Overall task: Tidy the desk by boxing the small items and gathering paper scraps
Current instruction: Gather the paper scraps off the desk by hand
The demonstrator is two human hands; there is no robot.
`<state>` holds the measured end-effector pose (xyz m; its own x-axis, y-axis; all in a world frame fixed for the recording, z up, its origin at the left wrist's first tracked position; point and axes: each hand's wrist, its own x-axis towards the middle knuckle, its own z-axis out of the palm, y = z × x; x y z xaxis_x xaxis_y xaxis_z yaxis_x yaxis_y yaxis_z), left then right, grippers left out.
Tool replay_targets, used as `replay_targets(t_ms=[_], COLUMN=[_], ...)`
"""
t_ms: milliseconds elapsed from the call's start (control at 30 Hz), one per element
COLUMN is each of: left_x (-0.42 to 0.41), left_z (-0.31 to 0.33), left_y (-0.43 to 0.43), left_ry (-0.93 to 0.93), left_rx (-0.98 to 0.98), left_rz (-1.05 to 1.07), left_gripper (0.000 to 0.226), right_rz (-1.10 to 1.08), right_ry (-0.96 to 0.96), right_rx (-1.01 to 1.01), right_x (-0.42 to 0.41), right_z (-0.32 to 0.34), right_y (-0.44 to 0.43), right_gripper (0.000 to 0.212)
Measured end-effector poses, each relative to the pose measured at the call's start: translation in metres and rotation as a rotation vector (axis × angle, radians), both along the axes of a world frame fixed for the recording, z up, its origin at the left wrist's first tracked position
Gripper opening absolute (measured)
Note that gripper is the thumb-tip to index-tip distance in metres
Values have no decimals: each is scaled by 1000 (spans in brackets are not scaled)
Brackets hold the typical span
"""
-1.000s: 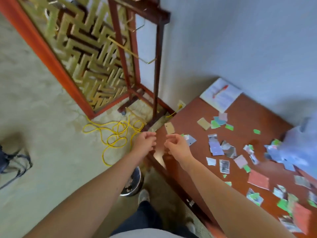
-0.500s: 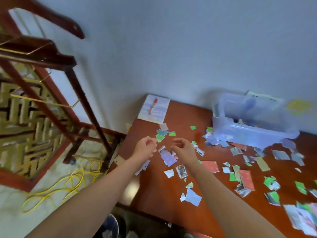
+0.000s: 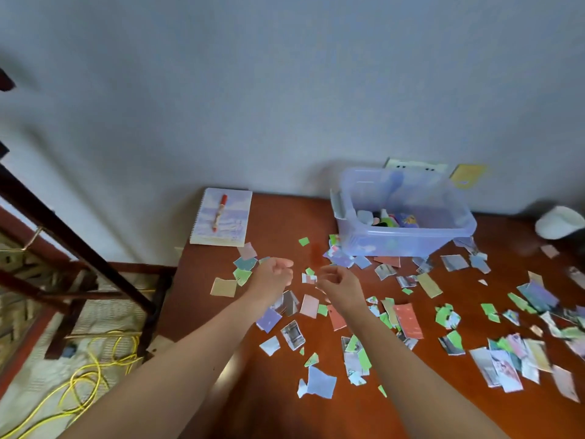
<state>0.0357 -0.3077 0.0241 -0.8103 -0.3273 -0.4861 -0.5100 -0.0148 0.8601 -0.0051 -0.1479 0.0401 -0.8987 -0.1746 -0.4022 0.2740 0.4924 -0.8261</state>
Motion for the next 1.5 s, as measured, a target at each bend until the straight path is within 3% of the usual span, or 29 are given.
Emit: replay_targets(t_ms=[500, 733, 933, 1100, 1333, 1500], left_x=[-88, -132, -154, -161, -159, -148], left_z=[-33, -63, -87, -94, -92, -94], left_y=[8, -3, -3, -4, 1, 0], left_ry=[-89, -125, -128, -126, -133, -129], left_rx=[-188, -475, -663, -781, -795, -636], left_rz=[16, -108, -220, -258, -259, -251], left_gripper=[25, 38, 46, 28, 13, 9], right_rz=[223, 357, 527, 579, 618, 645], right_ry=[-45, 116, 92, 83, 71, 135], right_rx=[171, 391, 598, 637, 623, 574], right_x=[-107, -140, -152, -157, -154, -141], right_z=[-30, -52, -75, -80, -75, -69], right_y=[-23, -36, -39, -37, -33, -31], right_gripper=[38, 44, 63, 66, 63, 50])
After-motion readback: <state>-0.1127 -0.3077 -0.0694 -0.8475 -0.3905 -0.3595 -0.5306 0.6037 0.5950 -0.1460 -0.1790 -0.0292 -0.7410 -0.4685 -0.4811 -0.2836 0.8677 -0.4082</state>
